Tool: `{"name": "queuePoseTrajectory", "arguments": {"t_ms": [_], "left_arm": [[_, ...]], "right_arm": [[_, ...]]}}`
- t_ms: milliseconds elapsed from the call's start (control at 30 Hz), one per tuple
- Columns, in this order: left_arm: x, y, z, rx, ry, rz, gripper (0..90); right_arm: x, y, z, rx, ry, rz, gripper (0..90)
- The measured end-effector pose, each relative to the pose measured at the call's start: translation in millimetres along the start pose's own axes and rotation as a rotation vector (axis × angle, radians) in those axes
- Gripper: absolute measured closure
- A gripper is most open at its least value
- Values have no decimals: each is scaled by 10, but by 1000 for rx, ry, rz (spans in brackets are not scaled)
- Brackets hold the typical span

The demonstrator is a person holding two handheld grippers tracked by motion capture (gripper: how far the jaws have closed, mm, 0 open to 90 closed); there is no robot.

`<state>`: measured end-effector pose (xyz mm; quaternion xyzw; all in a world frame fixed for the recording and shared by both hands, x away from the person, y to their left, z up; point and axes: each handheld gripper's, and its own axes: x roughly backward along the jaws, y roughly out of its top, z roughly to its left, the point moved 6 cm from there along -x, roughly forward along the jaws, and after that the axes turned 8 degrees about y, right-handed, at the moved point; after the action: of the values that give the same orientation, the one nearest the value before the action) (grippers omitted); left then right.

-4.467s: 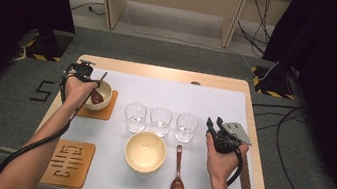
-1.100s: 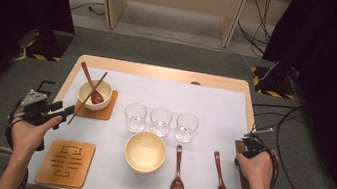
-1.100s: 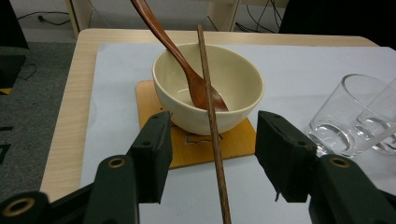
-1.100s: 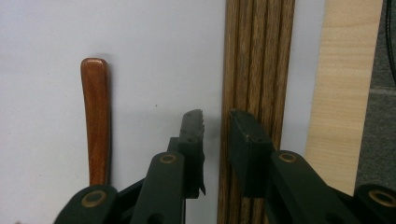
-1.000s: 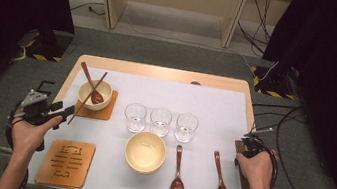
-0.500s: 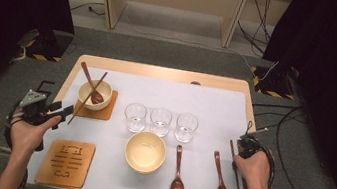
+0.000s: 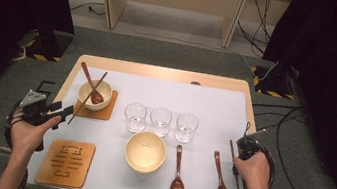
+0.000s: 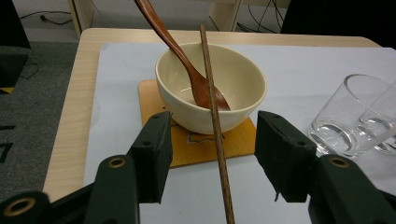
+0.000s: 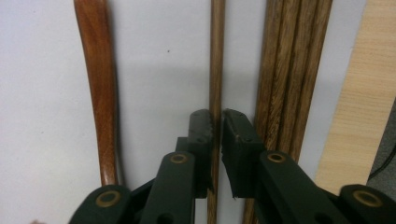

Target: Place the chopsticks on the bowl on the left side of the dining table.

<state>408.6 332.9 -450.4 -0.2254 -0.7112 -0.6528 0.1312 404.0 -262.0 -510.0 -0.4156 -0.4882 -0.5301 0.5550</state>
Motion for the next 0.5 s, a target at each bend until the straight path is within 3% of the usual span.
{"name": "queuePoseTrajectory", "arguments": {"t_ms": [167, 433, 500], "left_arm": [[2, -3, 11, 2, 2, 0, 455], [9, -7, 12, 4, 0, -1, 455], [13, -8, 12, 5, 0, -2, 454]], "right_arm": [[-2, 7, 7, -5, -20, 8, 852], [10, 30, -5, -19, 6, -1, 854], [24, 46, -15, -1, 6, -14, 854]]}}
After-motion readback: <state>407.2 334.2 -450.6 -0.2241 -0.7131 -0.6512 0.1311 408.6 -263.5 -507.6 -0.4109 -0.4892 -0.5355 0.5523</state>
